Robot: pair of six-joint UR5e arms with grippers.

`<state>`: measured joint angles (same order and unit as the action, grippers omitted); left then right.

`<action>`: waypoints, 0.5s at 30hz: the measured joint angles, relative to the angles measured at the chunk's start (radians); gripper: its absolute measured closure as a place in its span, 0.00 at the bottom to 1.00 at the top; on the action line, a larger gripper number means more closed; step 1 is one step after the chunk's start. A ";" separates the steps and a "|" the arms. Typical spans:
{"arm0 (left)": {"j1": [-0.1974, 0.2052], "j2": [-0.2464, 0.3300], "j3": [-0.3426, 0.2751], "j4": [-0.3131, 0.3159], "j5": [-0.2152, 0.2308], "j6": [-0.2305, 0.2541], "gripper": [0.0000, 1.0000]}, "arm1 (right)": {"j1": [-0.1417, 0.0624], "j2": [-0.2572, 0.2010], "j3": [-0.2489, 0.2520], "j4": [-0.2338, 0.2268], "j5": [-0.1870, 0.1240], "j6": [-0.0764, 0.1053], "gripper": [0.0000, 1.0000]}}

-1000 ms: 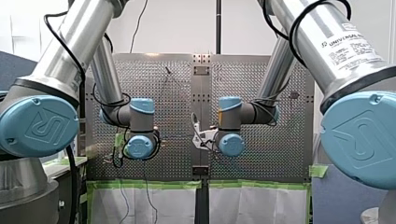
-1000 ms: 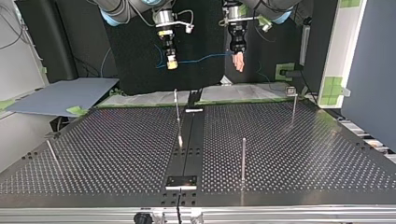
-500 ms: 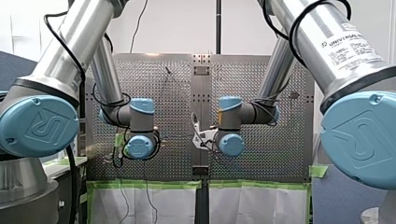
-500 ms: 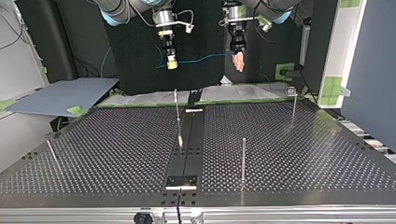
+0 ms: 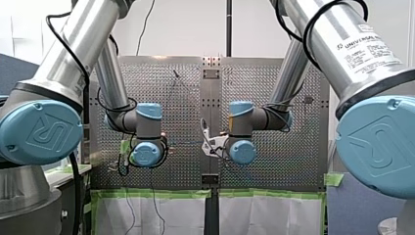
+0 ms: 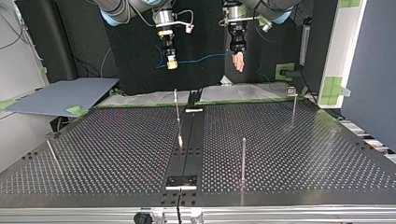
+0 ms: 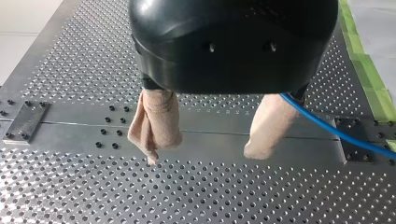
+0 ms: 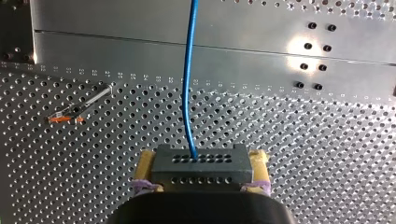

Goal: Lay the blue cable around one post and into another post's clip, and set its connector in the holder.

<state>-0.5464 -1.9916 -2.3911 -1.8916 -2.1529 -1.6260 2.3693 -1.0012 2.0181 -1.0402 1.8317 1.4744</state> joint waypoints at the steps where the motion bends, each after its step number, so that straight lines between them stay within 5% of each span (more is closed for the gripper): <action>1: 0.000 0.000 0.000 0.000 0.000 0.000 0.00 | 0.000 0.000 0.000 0.000 0.000 0.000 1.00; 15: -0.002 0.000 -0.002 0.002 0.000 -0.008 0.00 | 0.000 0.000 0.000 0.000 0.000 0.000 1.00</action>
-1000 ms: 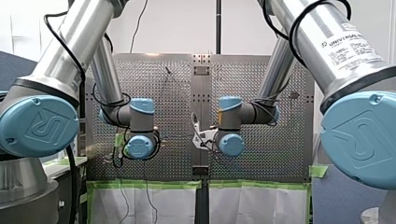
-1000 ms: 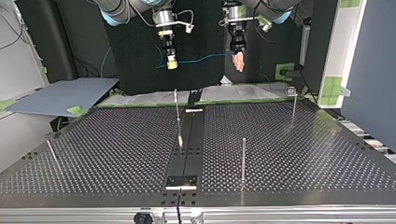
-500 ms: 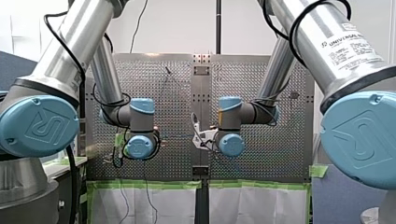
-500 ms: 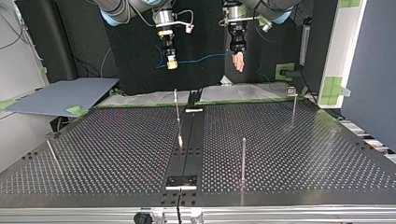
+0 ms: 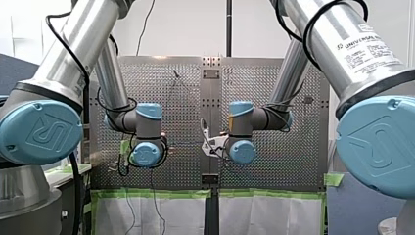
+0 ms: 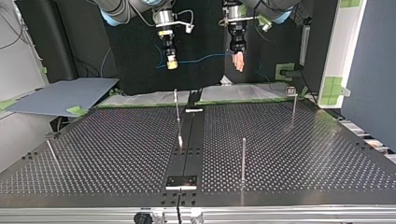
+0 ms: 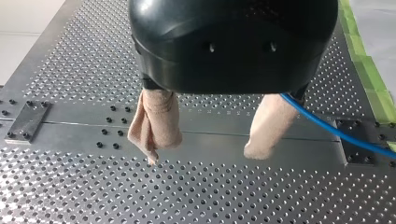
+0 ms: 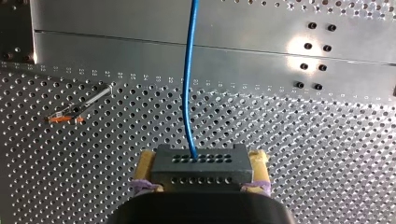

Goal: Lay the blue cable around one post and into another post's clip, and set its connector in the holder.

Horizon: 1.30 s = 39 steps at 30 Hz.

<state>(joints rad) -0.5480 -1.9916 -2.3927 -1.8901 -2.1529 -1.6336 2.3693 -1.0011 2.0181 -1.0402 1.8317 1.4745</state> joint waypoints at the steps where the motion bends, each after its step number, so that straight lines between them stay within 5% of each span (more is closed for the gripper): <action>1: 0.000 0.000 0.000 0.000 0.000 0.000 0.00 | 0.000 0.000 0.000 0.000 0.000 0.000 1.00; 15: -0.004 -0.004 -0.004 -0.004 0.004 -0.004 0.00 | 0.001 0.004 0.004 0.004 -0.003 0.004 1.00; 25: -0.069 -0.084 -0.056 -0.084 0.057 -0.065 0.00 | 0.003 0.074 0.074 0.015 -0.012 0.026 1.00; 39: -0.075 -0.119 -0.058 -0.118 0.060 -0.069 0.00 | 0.003 0.084 0.086 0.015 -0.012 0.026 1.00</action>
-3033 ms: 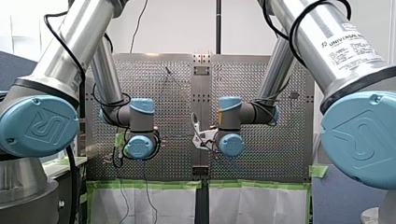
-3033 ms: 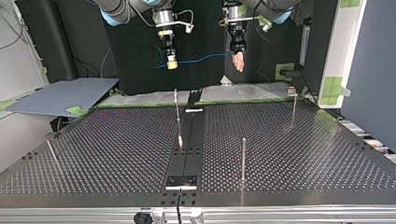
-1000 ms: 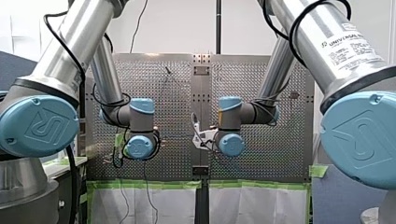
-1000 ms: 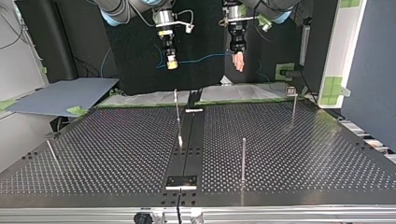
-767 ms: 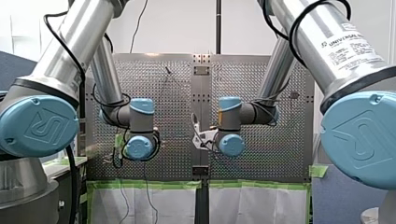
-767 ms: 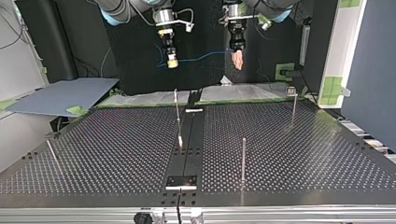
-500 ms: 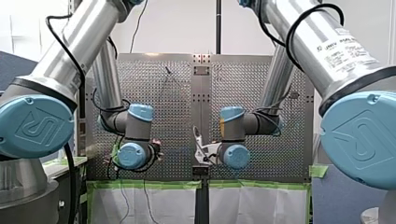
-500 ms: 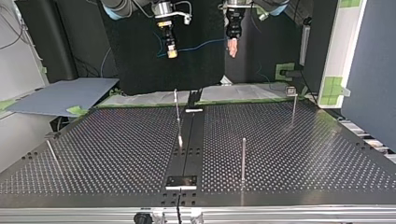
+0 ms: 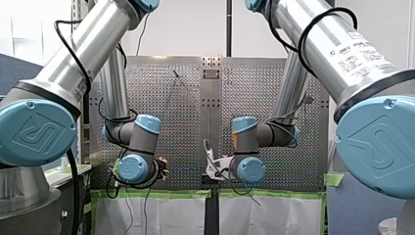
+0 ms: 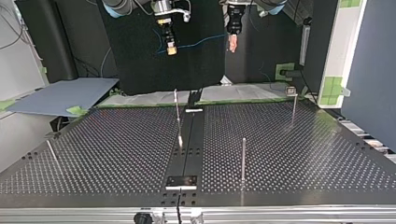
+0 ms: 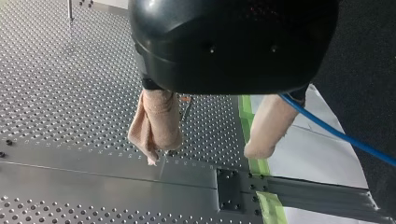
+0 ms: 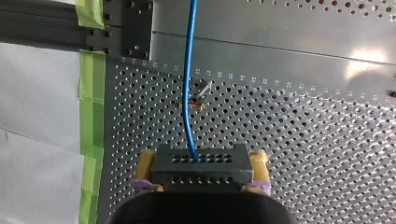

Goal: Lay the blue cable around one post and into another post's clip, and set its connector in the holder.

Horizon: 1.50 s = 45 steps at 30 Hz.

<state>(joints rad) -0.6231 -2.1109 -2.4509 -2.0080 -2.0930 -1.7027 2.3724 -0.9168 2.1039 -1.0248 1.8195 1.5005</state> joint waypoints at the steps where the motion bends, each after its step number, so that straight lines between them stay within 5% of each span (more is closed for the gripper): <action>1: -0.001 -0.001 -0.001 0.000 0.000 -0.001 0.00 | 0.000 0.000 0.000 0.000 0.000 0.000 1.00; 5: -0.017 -0.015 -0.015 0.016 -0.017 -0.017 0.00 | -0.008 -0.012 -0.013 0.013 0.007 0.013 1.00; 9: -0.047 -0.005 -0.021 0.046 -0.046 -0.042 0.00 | -0.010 -0.046 -0.046 0.046 0.012 0.046 1.00; 15: -0.100 0.044 0.004 0.048 -0.100 -0.076 0.00 | -0.016 -0.109 -0.079 0.109 -0.037 0.108 1.00; 18: -0.116 0.071 0.026 0.025 -0.128 -0.084 0.00 | -0.019 -0.138 -0.097 0.138 -0.053 0.119 1.00; 33: -0.078 0.199 0.152 -0.102 -0.153 -0.132 0.00 | -0.018 -0.273 -0.226 0.273 -0.057 0.105 1.00; 45: 0.021 0.302 0.255 -0.204 -0.069 -0.150 0.00 | -0.008 -0.369 -0.322 0.369 -0.061 0.058 1.00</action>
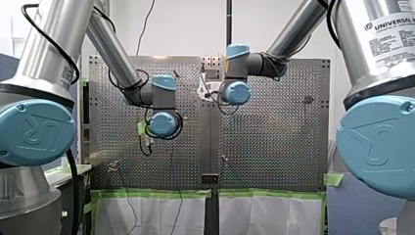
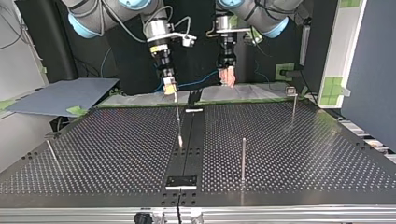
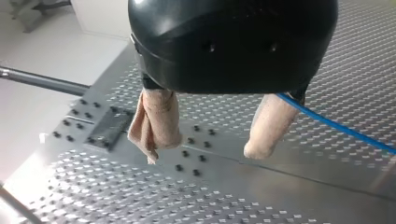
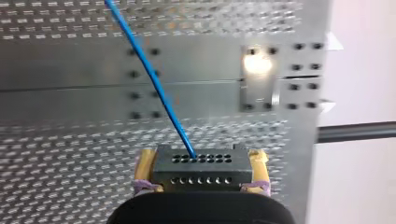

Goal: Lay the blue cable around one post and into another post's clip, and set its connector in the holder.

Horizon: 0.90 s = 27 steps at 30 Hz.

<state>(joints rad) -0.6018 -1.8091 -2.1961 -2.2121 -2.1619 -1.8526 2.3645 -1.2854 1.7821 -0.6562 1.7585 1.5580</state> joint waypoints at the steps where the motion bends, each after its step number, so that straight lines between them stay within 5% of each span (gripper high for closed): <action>1: 0.010 0.010 0.010 -0.010 0.004 -0.002 0.00 | 0.000 -0.008 -0.008 0.008 0.000 -0.001 1.00; 13: 0.122 0.122 0.122 -0.122 -0.008 -0.075 0.00 | 0.003 -0.096 -0.110 0.110 -0.002 -0.024 1.00; 27: 0.240 0.240 0.239 -0.240 -0.006 -0.047 0.00 | -0.011 -0.095 -0.234 0.235 -0.036 -0.022 1.00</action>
<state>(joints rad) -0.3621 -1.5694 -1.9567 -2.4524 -2.1675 -1.8993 2.3533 -1.3809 1.5477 -0.4217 1.7222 1.5361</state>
